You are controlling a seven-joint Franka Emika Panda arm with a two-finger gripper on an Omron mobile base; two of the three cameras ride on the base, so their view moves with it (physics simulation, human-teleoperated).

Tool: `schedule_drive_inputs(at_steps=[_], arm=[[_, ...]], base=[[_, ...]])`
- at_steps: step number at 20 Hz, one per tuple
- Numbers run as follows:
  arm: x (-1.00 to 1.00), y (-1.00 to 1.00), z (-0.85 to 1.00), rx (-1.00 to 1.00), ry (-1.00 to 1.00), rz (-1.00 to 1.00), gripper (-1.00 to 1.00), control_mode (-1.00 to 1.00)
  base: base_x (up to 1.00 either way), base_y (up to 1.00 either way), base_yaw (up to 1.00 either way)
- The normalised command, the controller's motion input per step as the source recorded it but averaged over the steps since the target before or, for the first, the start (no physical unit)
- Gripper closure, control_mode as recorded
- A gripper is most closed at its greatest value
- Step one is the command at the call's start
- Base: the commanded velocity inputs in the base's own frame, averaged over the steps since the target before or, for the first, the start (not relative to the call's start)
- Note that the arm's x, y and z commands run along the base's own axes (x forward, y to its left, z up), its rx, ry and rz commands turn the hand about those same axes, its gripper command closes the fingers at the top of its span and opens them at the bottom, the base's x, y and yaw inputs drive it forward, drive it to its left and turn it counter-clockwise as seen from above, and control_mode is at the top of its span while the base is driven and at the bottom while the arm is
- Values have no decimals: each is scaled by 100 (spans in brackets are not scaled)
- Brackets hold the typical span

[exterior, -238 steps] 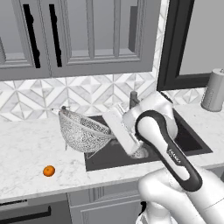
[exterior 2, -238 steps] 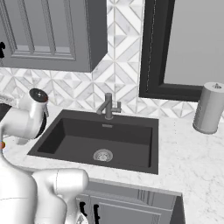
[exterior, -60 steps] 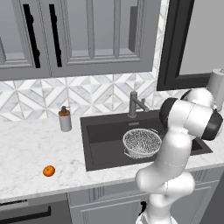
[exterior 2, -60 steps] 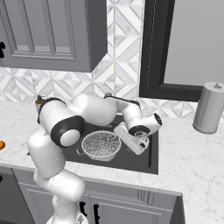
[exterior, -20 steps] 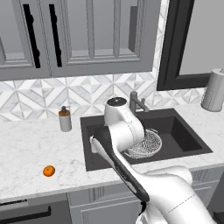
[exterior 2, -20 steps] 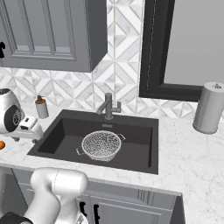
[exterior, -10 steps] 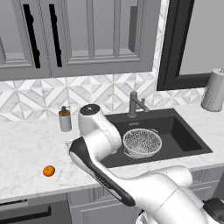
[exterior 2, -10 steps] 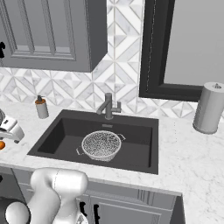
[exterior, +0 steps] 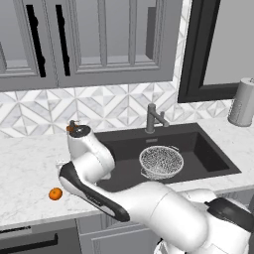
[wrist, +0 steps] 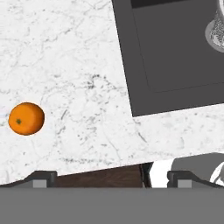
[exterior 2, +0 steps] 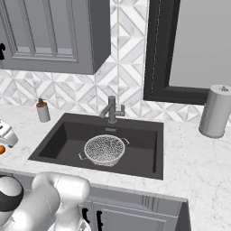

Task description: Put the colander in the sink, put the tangerine in the colander, and turn on the sink faucet and pour water over the colander.

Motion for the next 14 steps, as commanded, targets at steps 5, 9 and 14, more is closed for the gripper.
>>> schedule_drive_inputs(at_steps=[5,9,14], arm=[[6,47,-26,6,3,0,-100,-100],[3,33,-12,13,1,0,-100,-100],[16,37,-30,8,4,0,-100,-100]], base=[[0,0,0],[0,0,0],[0,0,0]])
